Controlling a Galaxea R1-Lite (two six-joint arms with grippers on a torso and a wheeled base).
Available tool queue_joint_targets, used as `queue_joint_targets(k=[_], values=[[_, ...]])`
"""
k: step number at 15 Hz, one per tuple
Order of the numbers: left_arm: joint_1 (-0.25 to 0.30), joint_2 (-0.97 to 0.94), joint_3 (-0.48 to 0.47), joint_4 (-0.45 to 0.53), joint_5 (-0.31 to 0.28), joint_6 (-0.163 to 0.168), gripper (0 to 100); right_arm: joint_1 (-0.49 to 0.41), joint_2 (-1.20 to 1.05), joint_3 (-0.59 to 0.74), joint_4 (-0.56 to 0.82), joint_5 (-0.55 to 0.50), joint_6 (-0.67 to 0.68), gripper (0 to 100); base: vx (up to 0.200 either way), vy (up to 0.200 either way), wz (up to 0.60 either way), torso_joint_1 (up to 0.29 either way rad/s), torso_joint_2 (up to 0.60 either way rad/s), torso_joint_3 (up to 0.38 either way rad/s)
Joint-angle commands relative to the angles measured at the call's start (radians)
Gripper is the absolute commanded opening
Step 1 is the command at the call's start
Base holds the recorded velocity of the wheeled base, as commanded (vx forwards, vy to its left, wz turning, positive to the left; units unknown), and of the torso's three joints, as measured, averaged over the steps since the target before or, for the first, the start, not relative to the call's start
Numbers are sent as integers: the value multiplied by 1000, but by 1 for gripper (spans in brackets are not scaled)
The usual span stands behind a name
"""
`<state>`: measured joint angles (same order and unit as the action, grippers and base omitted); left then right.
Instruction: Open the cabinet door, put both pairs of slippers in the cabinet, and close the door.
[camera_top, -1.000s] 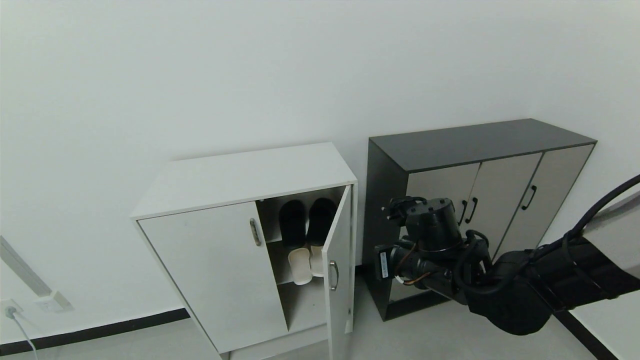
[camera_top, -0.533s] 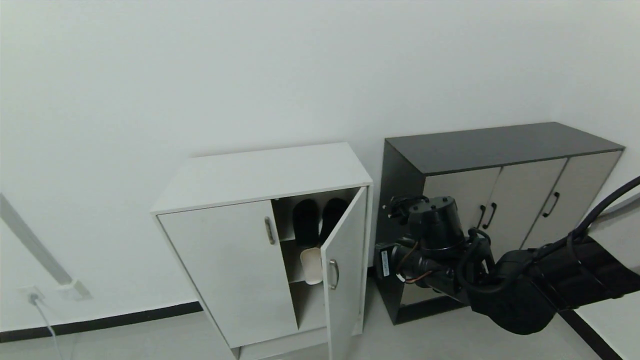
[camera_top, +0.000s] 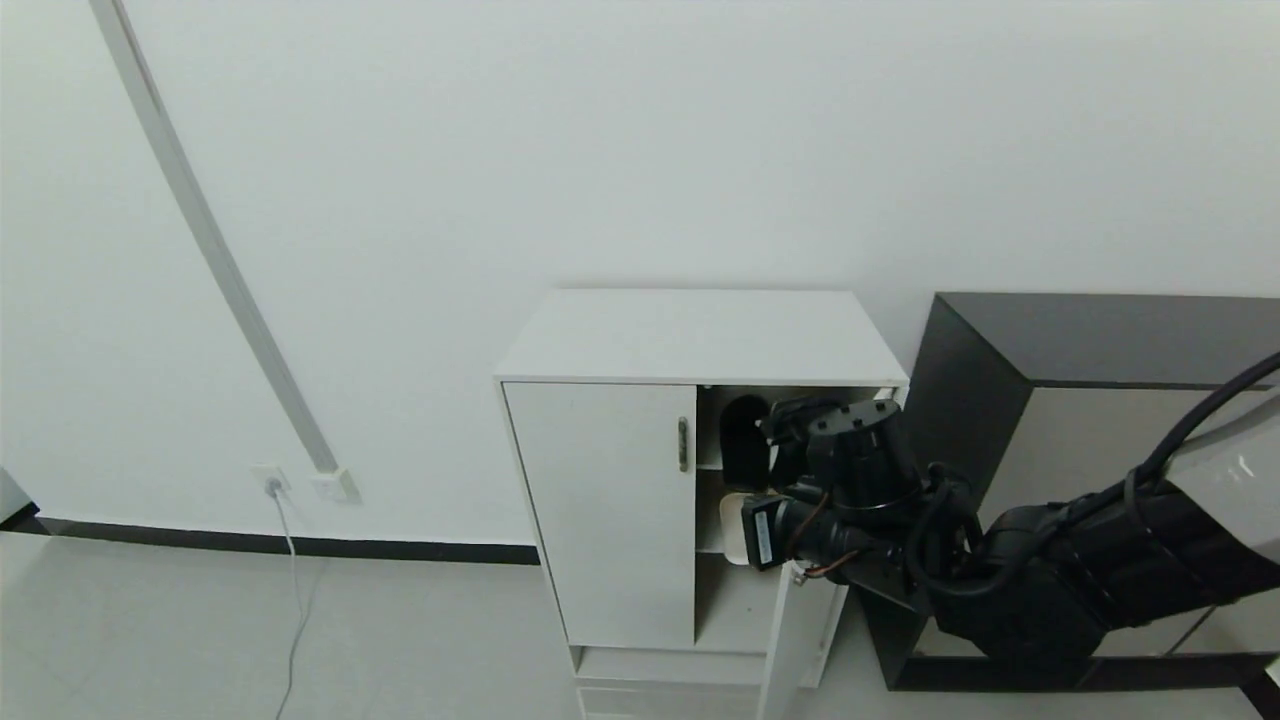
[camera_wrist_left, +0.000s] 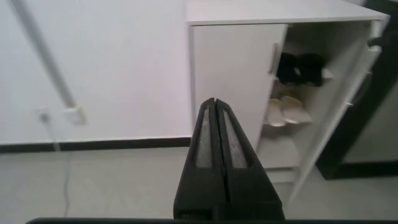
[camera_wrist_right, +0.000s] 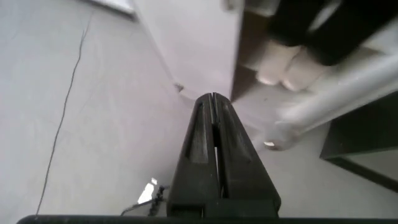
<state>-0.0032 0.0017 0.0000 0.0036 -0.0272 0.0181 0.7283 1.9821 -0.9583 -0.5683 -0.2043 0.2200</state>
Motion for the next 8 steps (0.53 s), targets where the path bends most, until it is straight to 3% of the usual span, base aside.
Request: queue_joint_targets(k=[1,6,8], values=[[2,0,0,-1,0,0,0,-9,0,0,-1,-3,-2,0,0,0,0,0,0,0],[2,0,0,-1,0,-1,0,-73,-49,9,25,-24,-73,0,0,0,0,0,0,0],[2,0,0,-1,0,-1,0,-112,-117,6,128,-27,-91,0,0,0,0,0,0,0]])
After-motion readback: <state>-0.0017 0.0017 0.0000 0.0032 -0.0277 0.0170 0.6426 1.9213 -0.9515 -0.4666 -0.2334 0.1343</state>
